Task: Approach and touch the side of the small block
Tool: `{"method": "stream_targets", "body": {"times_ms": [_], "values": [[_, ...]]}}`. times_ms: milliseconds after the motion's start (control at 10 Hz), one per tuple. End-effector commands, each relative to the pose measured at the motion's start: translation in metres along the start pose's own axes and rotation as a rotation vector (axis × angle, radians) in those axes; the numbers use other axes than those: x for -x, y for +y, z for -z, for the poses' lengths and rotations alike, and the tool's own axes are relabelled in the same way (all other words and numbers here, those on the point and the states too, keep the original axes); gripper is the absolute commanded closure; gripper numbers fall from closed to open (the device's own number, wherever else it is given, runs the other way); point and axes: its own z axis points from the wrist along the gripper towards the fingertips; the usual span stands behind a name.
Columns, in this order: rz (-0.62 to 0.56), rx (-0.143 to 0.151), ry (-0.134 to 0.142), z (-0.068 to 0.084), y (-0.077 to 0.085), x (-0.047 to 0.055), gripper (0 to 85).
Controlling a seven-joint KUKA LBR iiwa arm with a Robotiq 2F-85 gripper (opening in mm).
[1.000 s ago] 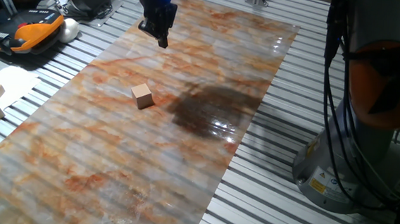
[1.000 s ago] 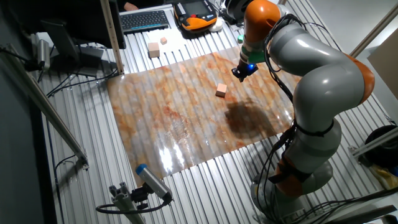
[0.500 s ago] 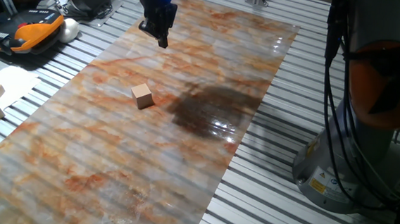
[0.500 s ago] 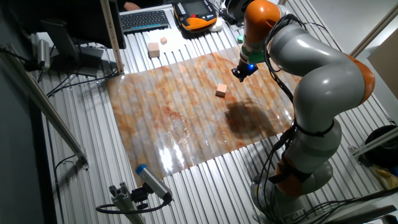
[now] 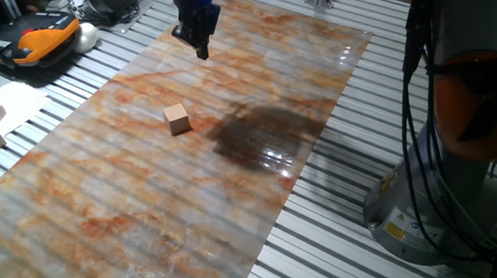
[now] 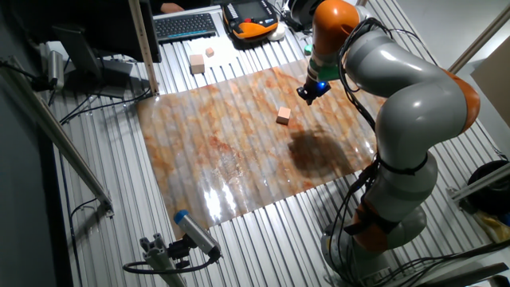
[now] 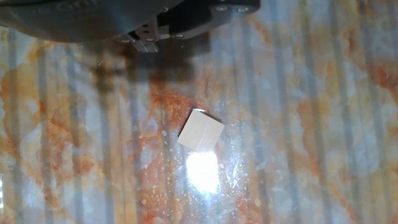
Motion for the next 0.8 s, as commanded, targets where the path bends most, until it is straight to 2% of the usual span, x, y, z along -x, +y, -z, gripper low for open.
{"method": "stream_targets", "body": {"times_ms": [0, 500, 600, 700], "values": [[-0.004, 0.000, 0.001, 0.0001, 0.0000, 0.0000, 85.0], [0.004, 0.000, 0.000, 0.0001, 0.0000, 0.0000, 85.0], [-0.013, 0.002, -0.012, 0.0001, 0.0000, 0.0000, 85.0], [-0.030, 0.005, -0.054, 0.0001, 0.0000, 0.0000, 85.0]]}}
